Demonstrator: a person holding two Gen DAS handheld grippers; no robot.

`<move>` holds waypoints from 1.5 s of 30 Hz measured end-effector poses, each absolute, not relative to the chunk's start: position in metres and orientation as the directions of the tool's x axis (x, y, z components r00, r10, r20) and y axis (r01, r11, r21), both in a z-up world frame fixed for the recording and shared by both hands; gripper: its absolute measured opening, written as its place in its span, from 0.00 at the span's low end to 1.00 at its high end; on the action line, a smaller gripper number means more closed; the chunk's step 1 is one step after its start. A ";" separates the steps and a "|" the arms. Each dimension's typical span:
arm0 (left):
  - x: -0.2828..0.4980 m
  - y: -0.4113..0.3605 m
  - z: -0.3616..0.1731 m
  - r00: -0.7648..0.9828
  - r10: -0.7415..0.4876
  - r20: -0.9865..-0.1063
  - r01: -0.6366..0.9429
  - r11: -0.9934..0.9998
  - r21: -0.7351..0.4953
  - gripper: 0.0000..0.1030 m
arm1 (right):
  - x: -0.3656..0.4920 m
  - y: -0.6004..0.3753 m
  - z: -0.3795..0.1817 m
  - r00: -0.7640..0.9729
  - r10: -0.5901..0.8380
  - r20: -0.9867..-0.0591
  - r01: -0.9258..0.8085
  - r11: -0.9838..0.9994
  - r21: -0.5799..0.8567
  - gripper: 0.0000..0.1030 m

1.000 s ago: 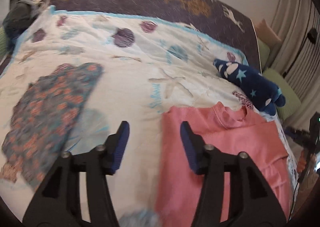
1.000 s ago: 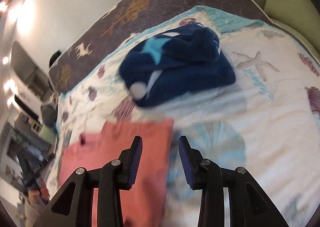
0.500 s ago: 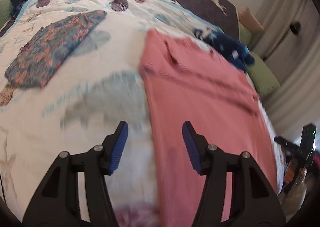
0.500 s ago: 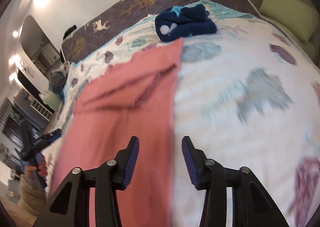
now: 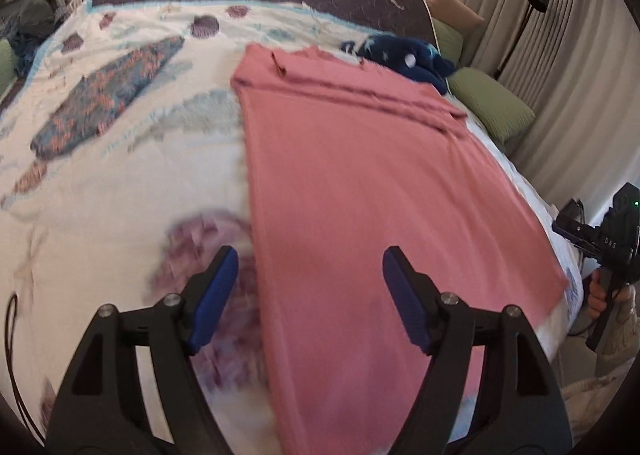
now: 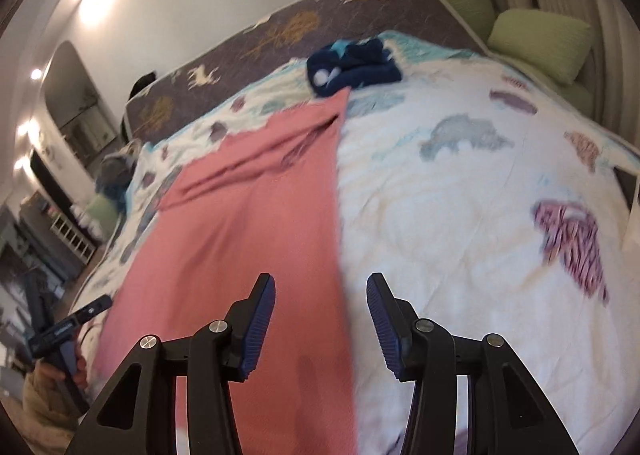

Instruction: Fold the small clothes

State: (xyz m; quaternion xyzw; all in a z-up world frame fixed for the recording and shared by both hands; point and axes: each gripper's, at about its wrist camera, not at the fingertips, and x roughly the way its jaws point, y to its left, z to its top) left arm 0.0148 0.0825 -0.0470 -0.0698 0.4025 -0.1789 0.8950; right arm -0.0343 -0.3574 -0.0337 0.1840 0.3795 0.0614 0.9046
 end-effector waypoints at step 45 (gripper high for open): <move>-0.053 0.105 -0.063 0.528 -0.514 -0.676 0.208 0.850 -0.483 0.56 | -0.086 -0.378 -0.081 0.605 0.505 -0.615 0.052 0.746 0.664 0.18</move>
